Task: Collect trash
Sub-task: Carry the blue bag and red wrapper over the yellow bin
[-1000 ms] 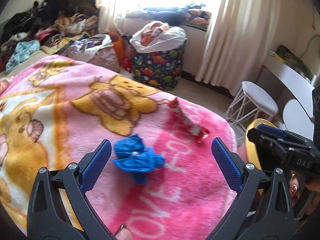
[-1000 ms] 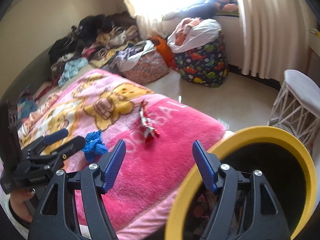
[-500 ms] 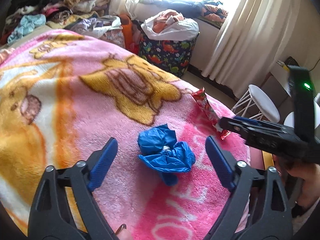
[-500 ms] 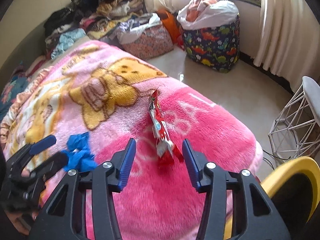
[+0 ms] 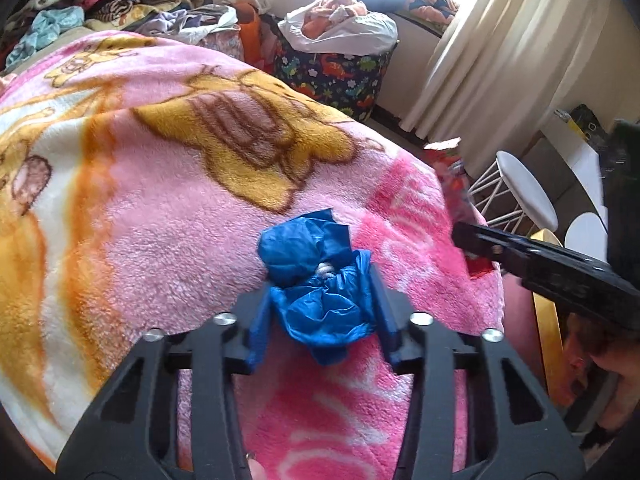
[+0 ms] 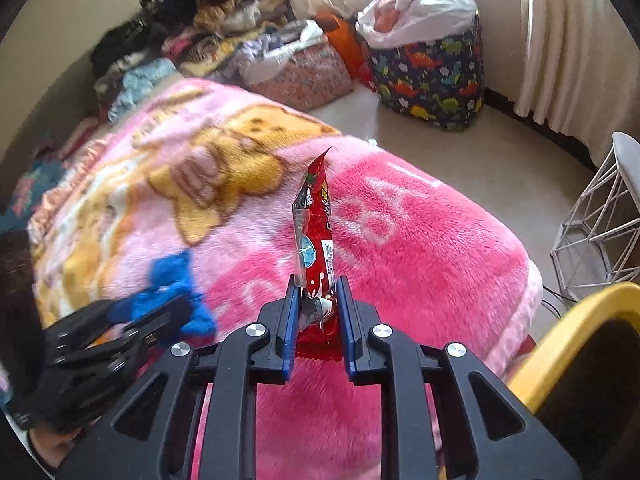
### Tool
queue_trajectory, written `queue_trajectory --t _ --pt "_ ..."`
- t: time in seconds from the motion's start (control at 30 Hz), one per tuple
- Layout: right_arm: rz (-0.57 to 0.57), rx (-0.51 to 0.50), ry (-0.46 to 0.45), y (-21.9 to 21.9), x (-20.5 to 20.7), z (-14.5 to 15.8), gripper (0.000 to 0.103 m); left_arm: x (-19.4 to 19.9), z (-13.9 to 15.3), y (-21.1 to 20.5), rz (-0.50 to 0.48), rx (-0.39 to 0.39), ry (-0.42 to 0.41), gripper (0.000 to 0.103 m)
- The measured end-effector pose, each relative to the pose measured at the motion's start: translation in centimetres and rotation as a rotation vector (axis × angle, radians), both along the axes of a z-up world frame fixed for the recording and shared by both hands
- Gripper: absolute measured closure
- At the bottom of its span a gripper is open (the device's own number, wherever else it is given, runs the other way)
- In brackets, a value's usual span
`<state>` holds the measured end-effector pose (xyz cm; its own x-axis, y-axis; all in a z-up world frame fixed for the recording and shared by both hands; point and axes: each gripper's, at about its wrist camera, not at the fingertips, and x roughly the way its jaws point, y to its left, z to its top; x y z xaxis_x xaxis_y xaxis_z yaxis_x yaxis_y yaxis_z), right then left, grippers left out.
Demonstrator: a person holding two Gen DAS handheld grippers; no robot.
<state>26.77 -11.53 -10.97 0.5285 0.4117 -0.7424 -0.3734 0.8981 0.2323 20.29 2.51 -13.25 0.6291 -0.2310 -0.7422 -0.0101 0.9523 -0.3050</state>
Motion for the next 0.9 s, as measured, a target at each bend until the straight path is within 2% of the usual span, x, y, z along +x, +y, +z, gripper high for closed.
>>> queue_trajectory --t 0.07,0.27,0.9 --pt "-0.007 0.038 -0.016 -0.9 -0.9 0.8 0.085 -0.2 0.2 -0.4 -0.01 -0.009 -0.003 0.078" --pt "-0.047 0.111 -0.059 -3.9 -3.9 2.6 0.085 -1.0 1.7 -2.3 -0.052 -0.01 -0.034 0.078" --pt "-0.191 0.162 -0.125 -12.5 -9.2 4.3 0.085 -2.9 5.5 -9.7 -0.17 0.003 -0.115 0.078"
